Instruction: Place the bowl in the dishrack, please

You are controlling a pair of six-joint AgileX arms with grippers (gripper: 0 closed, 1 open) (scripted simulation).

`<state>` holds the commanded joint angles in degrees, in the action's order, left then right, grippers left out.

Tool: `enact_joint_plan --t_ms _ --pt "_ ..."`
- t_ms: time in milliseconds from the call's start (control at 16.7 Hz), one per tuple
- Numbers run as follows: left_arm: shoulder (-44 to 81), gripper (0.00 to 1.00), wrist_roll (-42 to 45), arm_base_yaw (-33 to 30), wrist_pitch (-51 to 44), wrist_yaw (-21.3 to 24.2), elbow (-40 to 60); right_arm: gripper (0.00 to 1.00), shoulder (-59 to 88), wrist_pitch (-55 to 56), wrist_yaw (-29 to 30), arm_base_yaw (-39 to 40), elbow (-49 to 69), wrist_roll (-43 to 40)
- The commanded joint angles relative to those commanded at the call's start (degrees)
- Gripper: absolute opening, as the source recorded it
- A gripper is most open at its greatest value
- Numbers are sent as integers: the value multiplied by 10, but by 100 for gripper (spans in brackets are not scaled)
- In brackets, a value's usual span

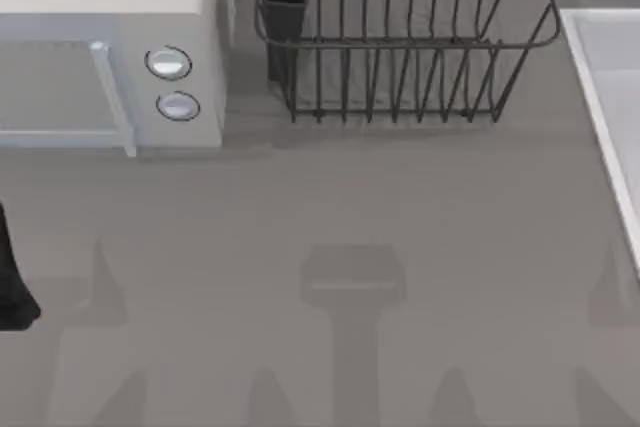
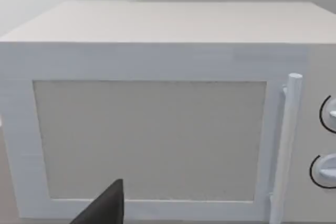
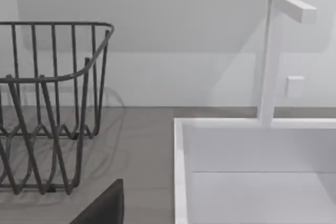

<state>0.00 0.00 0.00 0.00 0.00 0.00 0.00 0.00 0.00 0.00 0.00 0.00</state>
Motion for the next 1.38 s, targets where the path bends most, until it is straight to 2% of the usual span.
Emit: enact_joint_plan --t_ms 240,480,1020,1380 --pt "0 100 0 0 0 0 0 100 18 -15 -1 -11 18 -10" --pt "0 100 0 0 0 0 0 100 127 -98 -5 -71 118 -66" --pt "0 100 0 0 0 0 0 100 612 -405 -17 -286 474 -271" --pt "0 100 0 0 0 0 0 100 873 -581 -26 -409 684 -389"
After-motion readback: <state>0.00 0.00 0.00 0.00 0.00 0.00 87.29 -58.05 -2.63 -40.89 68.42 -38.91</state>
